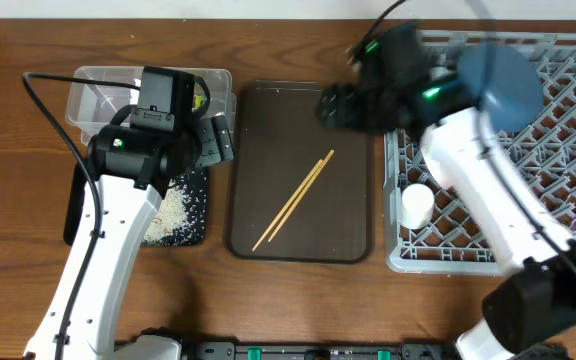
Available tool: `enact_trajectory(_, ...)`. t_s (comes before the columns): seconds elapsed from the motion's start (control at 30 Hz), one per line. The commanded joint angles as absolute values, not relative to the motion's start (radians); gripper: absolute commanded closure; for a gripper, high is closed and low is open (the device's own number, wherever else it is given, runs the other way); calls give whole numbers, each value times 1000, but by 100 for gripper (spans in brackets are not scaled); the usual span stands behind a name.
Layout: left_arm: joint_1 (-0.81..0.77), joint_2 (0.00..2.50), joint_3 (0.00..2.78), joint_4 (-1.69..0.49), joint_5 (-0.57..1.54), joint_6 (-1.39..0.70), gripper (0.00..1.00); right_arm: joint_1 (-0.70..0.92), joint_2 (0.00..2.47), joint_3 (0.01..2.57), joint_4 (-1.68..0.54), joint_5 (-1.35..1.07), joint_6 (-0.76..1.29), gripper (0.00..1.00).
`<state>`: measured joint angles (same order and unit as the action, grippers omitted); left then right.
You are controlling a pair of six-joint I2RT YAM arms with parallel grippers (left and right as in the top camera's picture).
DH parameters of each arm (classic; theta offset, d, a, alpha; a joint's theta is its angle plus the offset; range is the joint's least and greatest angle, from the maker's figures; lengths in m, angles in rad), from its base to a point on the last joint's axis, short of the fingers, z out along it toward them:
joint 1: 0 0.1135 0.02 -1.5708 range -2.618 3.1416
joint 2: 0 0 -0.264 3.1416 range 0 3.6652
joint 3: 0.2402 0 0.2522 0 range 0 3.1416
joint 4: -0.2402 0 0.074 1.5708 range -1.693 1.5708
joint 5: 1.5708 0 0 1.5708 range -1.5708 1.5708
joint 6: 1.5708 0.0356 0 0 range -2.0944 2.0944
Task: Sort waste into correct bins and load items into the dishwasher rack
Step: 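Move right gripper to wooden chopsticks on brown tray and grasp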
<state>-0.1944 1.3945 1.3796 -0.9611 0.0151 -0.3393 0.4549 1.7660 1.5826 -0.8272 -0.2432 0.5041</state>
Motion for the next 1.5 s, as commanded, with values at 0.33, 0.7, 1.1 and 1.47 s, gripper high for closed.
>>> enact_trajectory(0.33,-191,1398,1385,-961,-1,-326,11,609,1841,1361,-652,-19,751,55)
enact_trajectory(0.7,-191,1398,1385,-961,-1,-326,11,624,2140,1700,-913,-104,708,48)
enact_trajectory(1.1,-191,1398,1385,-961,-1,-326,11,641,2239,1742,-996,-33,709,63)
enact_trajectory(1.47,-191,1398,1385,-961,-1,-326,11,649,2295,1740,-1049,-4,709,68)
